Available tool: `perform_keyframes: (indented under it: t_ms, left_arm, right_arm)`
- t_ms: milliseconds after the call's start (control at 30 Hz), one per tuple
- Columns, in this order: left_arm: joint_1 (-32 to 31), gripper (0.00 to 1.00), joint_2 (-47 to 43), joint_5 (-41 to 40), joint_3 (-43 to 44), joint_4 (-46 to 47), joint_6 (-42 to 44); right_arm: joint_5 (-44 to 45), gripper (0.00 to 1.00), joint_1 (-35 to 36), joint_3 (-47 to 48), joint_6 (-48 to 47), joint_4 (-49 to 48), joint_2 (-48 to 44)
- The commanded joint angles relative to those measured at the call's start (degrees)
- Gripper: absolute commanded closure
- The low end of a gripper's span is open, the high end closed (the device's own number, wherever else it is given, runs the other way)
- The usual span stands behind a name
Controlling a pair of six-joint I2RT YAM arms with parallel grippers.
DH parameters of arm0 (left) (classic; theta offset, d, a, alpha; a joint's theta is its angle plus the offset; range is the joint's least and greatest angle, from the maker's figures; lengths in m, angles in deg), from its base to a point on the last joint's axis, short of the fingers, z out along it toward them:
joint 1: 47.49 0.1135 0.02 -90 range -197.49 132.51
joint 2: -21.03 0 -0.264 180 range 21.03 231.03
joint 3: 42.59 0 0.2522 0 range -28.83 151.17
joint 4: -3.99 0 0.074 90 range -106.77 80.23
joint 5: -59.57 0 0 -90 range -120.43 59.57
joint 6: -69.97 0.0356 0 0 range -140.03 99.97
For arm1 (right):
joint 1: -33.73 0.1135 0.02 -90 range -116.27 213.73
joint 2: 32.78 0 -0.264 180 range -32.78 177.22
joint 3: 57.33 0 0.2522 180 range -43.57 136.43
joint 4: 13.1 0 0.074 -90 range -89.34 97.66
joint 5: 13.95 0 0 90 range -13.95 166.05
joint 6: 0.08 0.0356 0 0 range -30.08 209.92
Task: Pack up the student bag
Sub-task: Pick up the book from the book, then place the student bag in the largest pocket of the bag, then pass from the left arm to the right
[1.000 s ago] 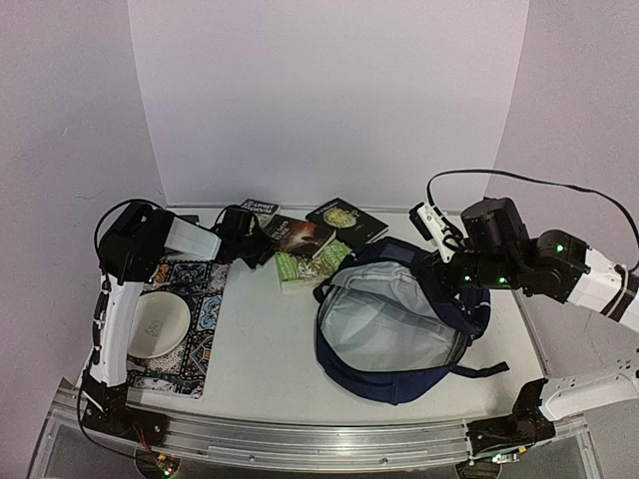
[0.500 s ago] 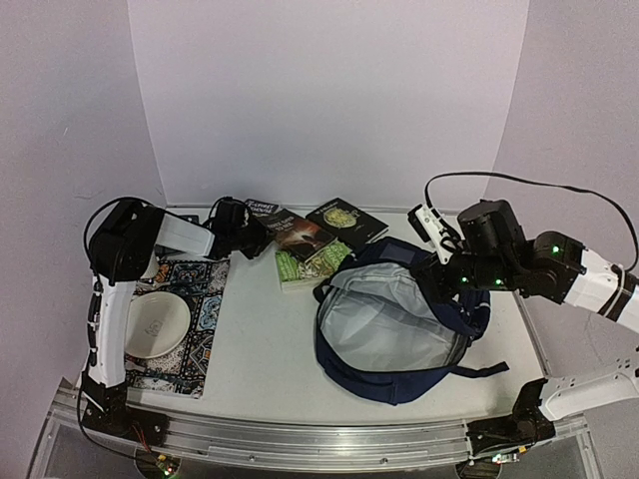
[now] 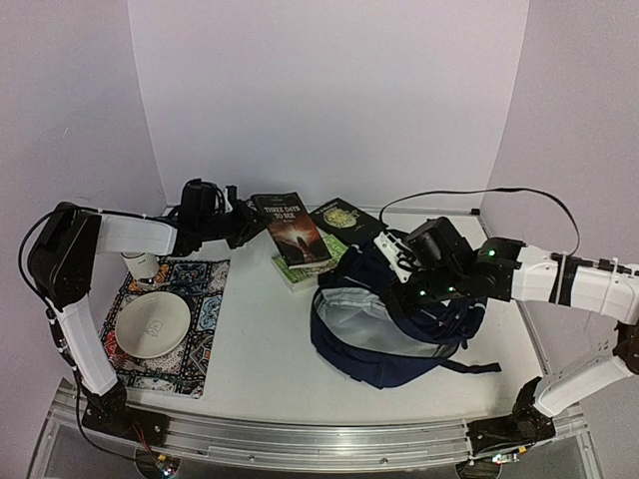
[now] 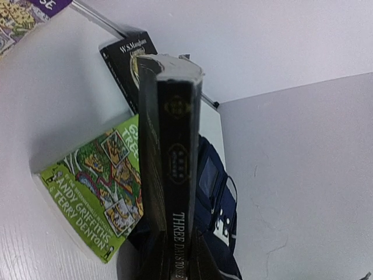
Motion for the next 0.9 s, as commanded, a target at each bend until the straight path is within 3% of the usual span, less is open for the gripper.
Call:
perform_keyframes:
  t_ms: [0, 67, 200, 467, 600, 867]
  left_arm:
    - [0.0, 1.0, -6.7, 7.8, -2.8, 2.8, 5.3]
    - [0.1, 1.0, -8.6, 9.4, -4.0, 2.4, 6.3]
    - [0.1, 1.0, -11.6, 13.0, -4.9, 0.5, 8.8]
    - [0.0, 1.0, -16.2, 21.7, -4.9, -1.5, 10.4]
    - [-0.8, 1.0, -18.7, 25.0, -4.7, -1.5, 10.3]
    - [-4.8, 1.0, -22.2, 29.8, -3.4, -1.5, 12.2]
  right_arm:
    - [-4.7, 0.89, -0.2, 0.7, 2.7, -4.0, 3.0]
    - [-7.2, 0.79, -0.2, 1.7, 3.3, -4.0, 4.0]
    - [-11.4, 0.47, -0.4, 4.8, 3.1, -4.2, 4.2]
    - [-22.4, 0.1, -5.1, 10.4, 6.8, -11.1, 5.9]
    - [-25.9, 0.02, -7.7, 10.9, 11.6, -17.4, 7.8]
    - [-35.1, 0.02, -12.3, 10.4, 19.9, -29.1, 11.9]
